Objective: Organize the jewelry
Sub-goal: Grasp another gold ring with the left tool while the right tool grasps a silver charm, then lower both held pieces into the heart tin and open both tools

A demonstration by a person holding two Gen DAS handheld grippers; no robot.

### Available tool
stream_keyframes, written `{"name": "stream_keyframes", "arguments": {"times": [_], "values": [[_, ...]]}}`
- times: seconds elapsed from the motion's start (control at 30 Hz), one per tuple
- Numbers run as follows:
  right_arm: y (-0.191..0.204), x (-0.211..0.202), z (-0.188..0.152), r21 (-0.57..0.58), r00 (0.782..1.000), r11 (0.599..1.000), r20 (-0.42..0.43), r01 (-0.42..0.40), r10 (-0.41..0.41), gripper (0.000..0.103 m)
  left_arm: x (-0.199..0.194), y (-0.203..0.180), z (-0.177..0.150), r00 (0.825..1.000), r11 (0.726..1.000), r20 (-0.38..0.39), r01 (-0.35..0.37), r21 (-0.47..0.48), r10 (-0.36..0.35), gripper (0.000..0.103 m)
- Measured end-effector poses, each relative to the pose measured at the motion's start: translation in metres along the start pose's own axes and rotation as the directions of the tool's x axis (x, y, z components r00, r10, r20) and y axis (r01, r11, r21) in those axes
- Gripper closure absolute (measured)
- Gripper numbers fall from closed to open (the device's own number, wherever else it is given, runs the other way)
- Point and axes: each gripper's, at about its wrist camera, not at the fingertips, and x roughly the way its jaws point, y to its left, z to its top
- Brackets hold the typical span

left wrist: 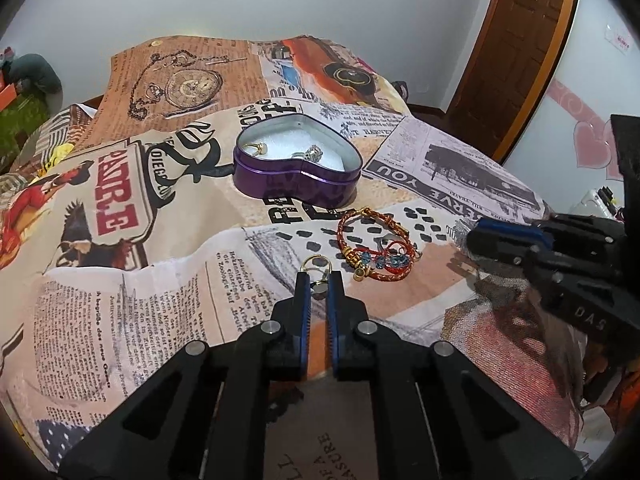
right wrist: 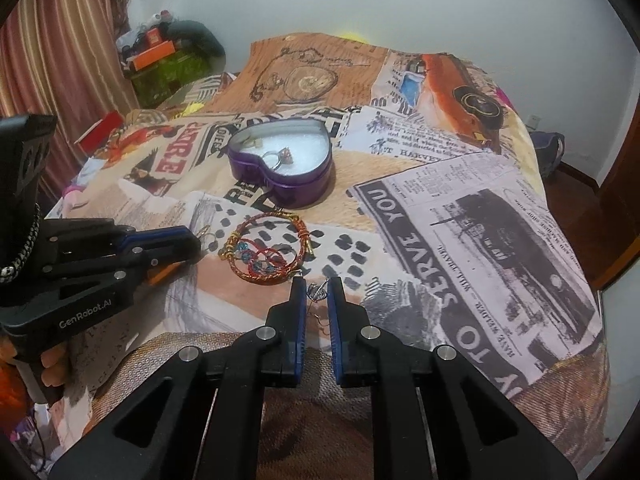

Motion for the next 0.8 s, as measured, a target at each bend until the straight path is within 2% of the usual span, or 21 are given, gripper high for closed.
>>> {"name": "stream_keyframes", "arguments": {"times": [0.3,0.8], "values": [[-0.001,-0.023,0.018,-0.01,0.997,1.0,0.075,0.006,-0.005,0.094,-0.024,-0.01,0.017,0.997,0.998,0.077,-0.029,0.047,0.025,0.096],[0.004,-0.034,0.064,-0.016,0.98,0.999,0.198,-0.032,0.034,0.094,-0.043,0.0,0.068,0.982,0.998,0.184,-0.059,0.038,0.051,0.096]]}}
